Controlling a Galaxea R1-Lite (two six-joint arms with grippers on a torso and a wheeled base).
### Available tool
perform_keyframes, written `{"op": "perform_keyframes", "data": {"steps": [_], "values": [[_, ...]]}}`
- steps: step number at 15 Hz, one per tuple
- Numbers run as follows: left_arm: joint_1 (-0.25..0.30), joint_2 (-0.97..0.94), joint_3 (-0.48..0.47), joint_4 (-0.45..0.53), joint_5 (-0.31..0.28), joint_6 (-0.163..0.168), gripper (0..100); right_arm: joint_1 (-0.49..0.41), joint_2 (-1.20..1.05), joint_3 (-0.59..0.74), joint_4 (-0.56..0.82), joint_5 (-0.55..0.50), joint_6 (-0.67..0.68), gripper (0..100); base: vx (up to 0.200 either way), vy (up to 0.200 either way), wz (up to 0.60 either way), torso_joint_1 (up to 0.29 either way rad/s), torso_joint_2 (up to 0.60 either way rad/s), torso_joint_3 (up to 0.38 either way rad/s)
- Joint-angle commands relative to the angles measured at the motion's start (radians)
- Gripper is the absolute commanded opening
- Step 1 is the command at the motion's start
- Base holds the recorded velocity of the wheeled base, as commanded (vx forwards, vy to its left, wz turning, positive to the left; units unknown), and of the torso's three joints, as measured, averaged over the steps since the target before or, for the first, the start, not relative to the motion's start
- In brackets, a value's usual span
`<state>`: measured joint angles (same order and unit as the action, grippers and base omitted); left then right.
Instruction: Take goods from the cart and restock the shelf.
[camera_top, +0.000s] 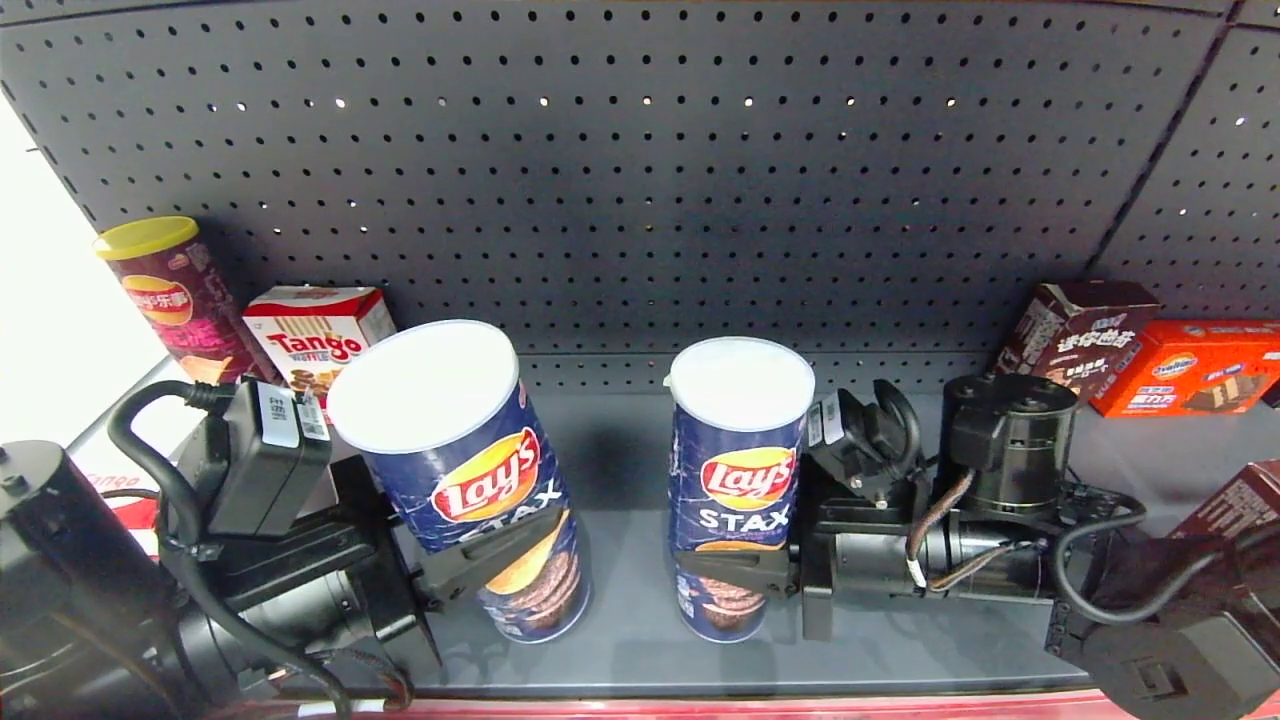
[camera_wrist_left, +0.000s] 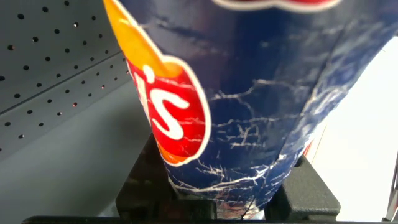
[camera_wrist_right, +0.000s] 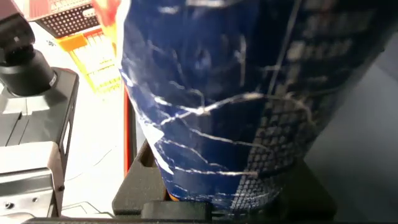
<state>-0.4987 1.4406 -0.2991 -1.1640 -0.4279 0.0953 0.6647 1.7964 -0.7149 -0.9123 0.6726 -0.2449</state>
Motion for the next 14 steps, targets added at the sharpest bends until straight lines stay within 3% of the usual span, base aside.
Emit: {"op": "perform_keyframes", "data": {"steps": [1, 9, 10, 14], "values": [[0.0, 0.001, 0.0, 0.0, 0.0, 0.0, 0, 0.0, 0.003, 0.009, 0.0, 0.001, -0.001, 0, 0.0, 0.0, 0.0, 0.0, 0.0, 0.0], [0.0, 0.001, 0.015, 0.0, 0.0, 0.0, 0, 0.007, 0.018, 0.032, -0.026, -0.008, -0.008, 0, 0.0, 0.0, 0.0, 0.0, 0.0, 0.0], [0.0, 0.001, 0.017, 0.0, 0.0, 0.0, 0, 0.007, 0.018, 0.038, -0.04, -0.022, -0.008, 100, 0.0, 0.0, 0.0, 0.0, 0.0, 0.0], [0.0, 0.001, 0.018, 0.0, 0.0, 0.0, 0, 0.013, 0.003, 0.043, -0.051, -0.065, -0.007, 100, 0.0, 0.0, 0.0, 0.0, 0.0, 0.0]]}}
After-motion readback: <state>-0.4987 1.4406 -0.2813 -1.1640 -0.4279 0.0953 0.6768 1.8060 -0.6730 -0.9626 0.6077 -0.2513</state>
